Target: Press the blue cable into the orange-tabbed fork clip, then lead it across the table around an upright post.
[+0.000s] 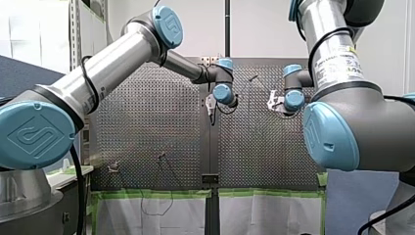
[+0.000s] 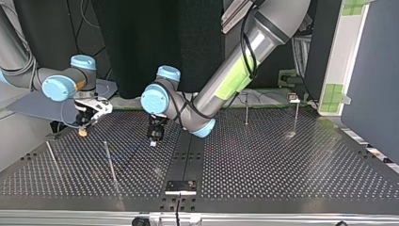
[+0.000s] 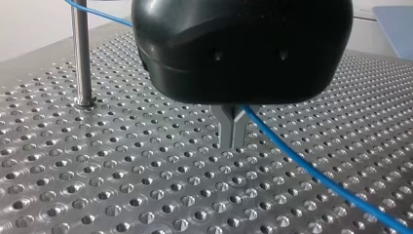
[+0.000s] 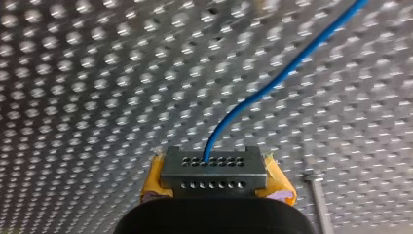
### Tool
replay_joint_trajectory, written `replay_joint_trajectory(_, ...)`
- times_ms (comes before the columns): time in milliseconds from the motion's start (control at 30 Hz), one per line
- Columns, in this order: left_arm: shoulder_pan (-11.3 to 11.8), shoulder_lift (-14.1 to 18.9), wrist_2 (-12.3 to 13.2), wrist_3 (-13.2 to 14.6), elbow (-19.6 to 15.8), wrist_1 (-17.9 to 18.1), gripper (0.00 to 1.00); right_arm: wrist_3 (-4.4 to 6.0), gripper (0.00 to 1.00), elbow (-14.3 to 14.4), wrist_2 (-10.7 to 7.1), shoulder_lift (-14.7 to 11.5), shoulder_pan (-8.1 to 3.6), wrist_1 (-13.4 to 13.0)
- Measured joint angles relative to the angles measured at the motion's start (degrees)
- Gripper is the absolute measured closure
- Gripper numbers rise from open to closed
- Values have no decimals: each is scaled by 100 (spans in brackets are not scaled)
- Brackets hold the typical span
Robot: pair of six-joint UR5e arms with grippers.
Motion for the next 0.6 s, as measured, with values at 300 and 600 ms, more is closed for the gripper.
replay_joint_trajectory(300, -3, 1, -116, 59, 0, 9, 100, -32, 100, 272, 12, 413, -99, -434)
replay_joint_trajectory(600, -60, 5, -21, 104, 0, 239, 30, -201, 100, 297, 16, 849, -122, -872)
